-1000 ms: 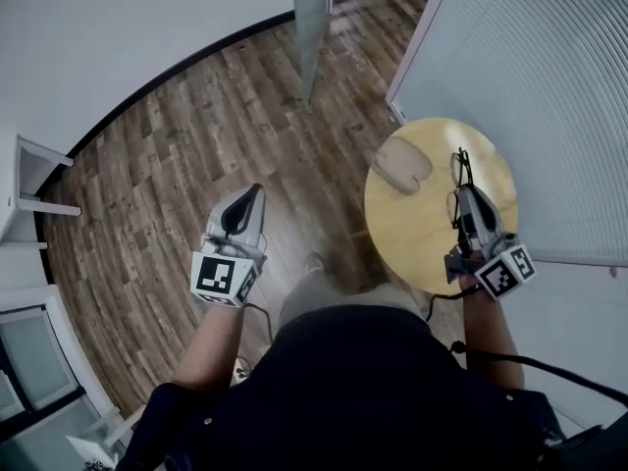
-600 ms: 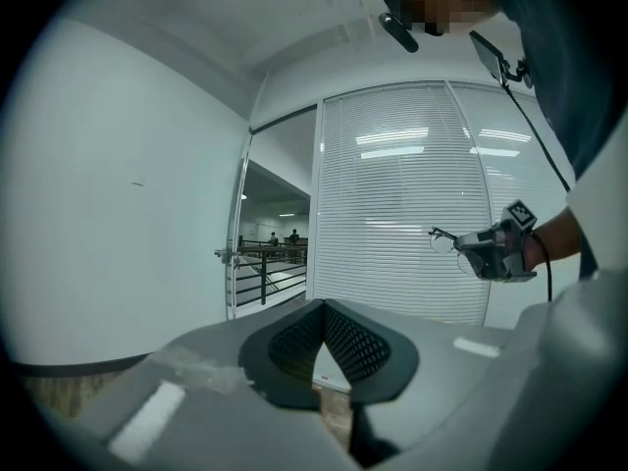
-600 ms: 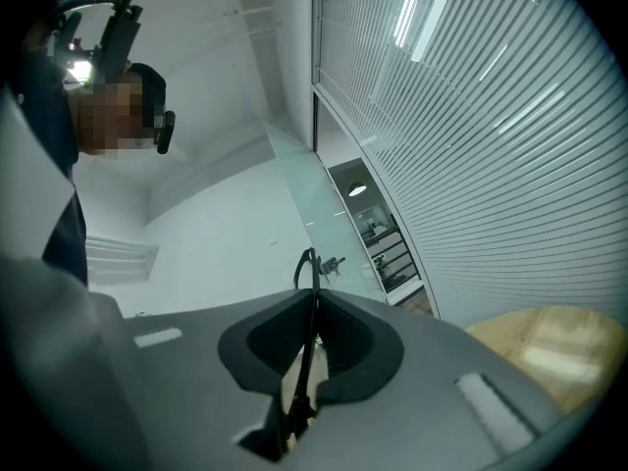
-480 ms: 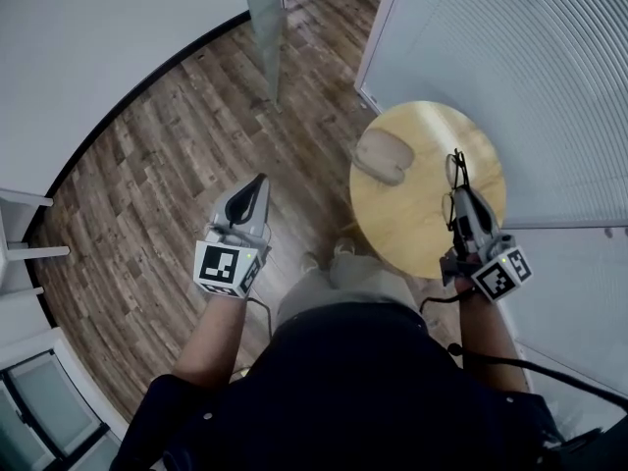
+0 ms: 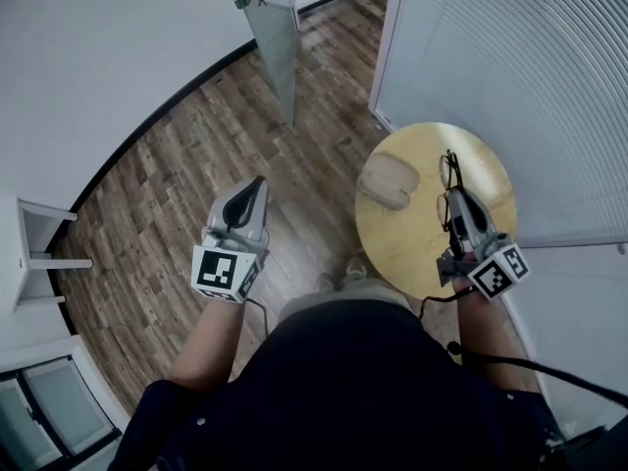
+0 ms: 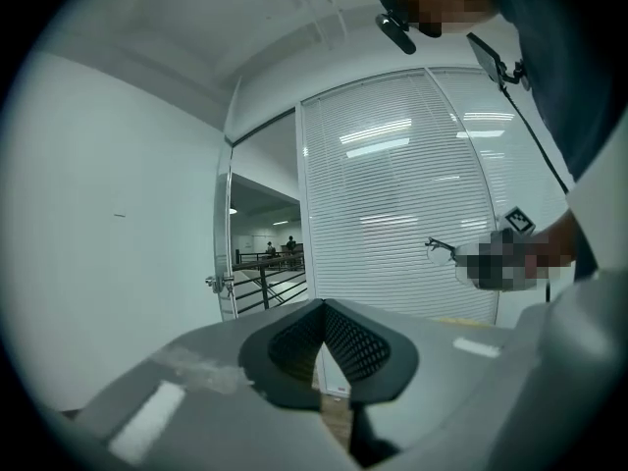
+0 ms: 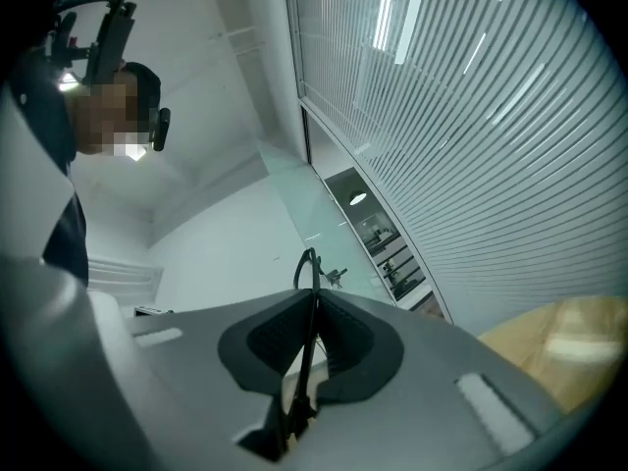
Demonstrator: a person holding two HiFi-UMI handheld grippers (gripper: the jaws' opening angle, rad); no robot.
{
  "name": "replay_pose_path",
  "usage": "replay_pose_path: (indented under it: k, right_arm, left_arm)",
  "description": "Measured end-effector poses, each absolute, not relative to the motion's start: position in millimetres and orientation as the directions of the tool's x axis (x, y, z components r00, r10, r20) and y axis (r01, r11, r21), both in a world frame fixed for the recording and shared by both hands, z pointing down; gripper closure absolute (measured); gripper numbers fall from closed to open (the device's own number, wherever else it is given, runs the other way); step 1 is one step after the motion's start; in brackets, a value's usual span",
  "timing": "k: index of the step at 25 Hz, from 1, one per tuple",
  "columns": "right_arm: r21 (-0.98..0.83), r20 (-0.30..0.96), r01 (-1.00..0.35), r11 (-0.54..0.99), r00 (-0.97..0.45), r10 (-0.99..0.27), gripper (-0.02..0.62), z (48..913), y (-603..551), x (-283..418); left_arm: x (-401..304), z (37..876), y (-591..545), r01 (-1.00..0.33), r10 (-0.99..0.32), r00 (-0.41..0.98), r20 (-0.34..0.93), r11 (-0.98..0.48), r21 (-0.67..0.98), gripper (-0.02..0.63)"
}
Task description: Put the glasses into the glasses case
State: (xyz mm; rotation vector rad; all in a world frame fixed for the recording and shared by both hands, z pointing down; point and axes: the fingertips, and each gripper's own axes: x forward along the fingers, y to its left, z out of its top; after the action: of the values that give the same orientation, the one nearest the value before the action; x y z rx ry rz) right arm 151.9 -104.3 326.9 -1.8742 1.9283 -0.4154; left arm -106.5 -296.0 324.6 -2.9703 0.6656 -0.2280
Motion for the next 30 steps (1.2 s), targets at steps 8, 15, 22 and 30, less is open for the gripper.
replay_pose_path:
  k: [8,15,22,30]
  right_arm:
    - [-0.495,-0.093,-0.862,0.111,-0.074,-0.993,0.569,336.1,-112.4,173.9]
    - [-0.511,-0.079,-0.850,0.124,-0.097,-0.992,0.569,354.2,-118.2,190.0]
    - [-0.501,-0.084,-0.862,0.076,-0.039,-0.996,0.569,342.1,-133.9,203.8]
    - [-0.486,-0.060,-0.874,0.027,0.002,-0.998,0.569,347.1,-152.6,196.4]
  left_arm:
    - [-76.6,327.1,-293.0,-0.445,-0.457,0.878,0.142,-0.889,-0.107,0.603]
    - [-58.4,338.5,-286.8,-0.453,-0.464,0.872,0.157,-0.885,-0.104,0.603]
    - [-53.7,327.1,-315.1,-0.456,-0.465,0.877,0.124,-0.885,-0.091,0.603]
    - [-43.0,322.6,-338.9,-0.395,-0.402,0.911,0.095,-0.915,-0.085,0.603]
